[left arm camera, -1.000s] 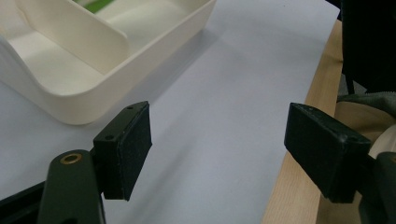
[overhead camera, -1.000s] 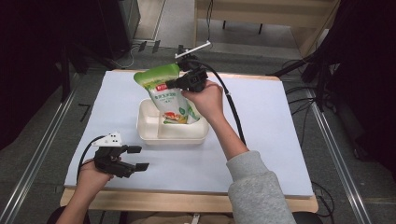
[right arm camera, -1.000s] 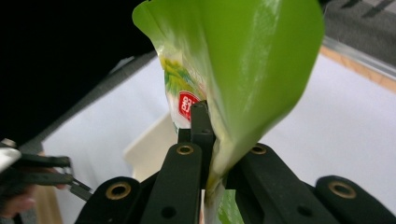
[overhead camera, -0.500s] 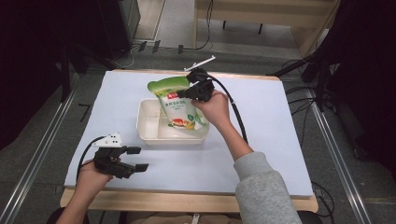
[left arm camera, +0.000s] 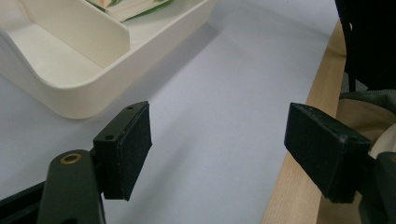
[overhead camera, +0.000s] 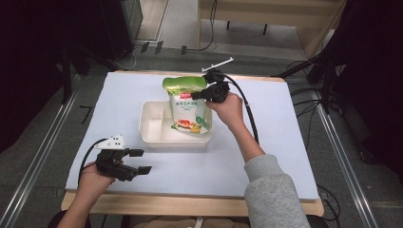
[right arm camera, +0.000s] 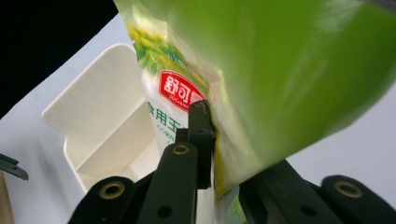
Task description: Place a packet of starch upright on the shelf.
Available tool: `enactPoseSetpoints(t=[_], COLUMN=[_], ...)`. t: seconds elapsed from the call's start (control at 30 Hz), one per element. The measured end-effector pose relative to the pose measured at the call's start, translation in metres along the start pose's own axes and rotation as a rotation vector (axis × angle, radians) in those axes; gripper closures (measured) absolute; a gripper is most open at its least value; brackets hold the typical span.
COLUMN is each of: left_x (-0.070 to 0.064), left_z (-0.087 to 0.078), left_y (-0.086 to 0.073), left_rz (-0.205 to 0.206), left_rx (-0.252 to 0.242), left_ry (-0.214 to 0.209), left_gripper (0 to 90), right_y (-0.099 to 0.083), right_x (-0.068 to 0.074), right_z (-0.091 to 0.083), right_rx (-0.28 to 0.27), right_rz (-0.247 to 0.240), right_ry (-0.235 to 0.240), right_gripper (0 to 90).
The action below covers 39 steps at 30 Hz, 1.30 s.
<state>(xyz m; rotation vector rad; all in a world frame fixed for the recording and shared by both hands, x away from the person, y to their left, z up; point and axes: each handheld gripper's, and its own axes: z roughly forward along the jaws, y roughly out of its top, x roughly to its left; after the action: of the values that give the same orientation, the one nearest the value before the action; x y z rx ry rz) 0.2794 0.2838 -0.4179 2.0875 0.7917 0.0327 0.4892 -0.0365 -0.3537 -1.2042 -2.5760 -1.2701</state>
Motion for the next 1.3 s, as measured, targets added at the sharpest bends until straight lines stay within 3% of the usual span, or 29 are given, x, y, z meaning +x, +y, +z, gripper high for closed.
enactPoseSetpoints(t=[0.23,0.33,0.37,0.4,0.53,0.7,0.9,0.97,1.13,1.3], left_x=[0.000,0.000,0.000,0.000,0.000,0.000,0.001,0.001,0.000,0.001], left_z=[0.002,0.002,0.002,0.002,0.004,0.004,0.004,0.006,0.005,0.005], left_y=[0.001,0.001,0.001,0.002,0.002,0.002,0.003,0.003,0.003,0.003], left_rz=[0.003,0.002,0.002,0.002,0.006,0.006,0.008,0.009,0.014,0.010], left_rx=[-0.001,0.000,0.000,-0.001,0.008,0.008,0.007,0.008,0.016,0.012], left_ry=[-0.003,-0.003,-0.003,-0.003,-0.005,-0.005,-0.005,-0.008,0.000,-0.003], left_gripper=[23.8,23.8,23.8,23.8,23.8,23.8,23.8,23.8,23.8,23.8], right_y=[-0.004,-0.006,-0.006,-0.009,-0.015,-0.024,-0.037,-0.044,-0.054,-0.067], right_x=[0.002,0.001,0.001,-0.002,-0.005,-0.008,-0.019,-0.019,-0.012,-0.010], right_z=[0.001,-0.002,-0.002,-0.006,-0.013,-0.023,-0.037,-0.043,-0.047,-0.051], right_rx=[-0.003,-0.025,-0.025,-0.079,-0.102,-0.117,-0.119,-0.132,-0.104,-0.111], right_rz=[-0.022,-0.009,-0.009,-0.003,0.023,0.013,0.045,0.078,0.012,-0.001], right_ry=[-0.021,-0.020,-0.020,-0.010,0.003,-0.008,-0.009,0.017,-0.048,-0.037], right_gripper=[81.9,67.4,67.4,55.5,47.8,45.8,43.8,43.6,42.8,42.2])
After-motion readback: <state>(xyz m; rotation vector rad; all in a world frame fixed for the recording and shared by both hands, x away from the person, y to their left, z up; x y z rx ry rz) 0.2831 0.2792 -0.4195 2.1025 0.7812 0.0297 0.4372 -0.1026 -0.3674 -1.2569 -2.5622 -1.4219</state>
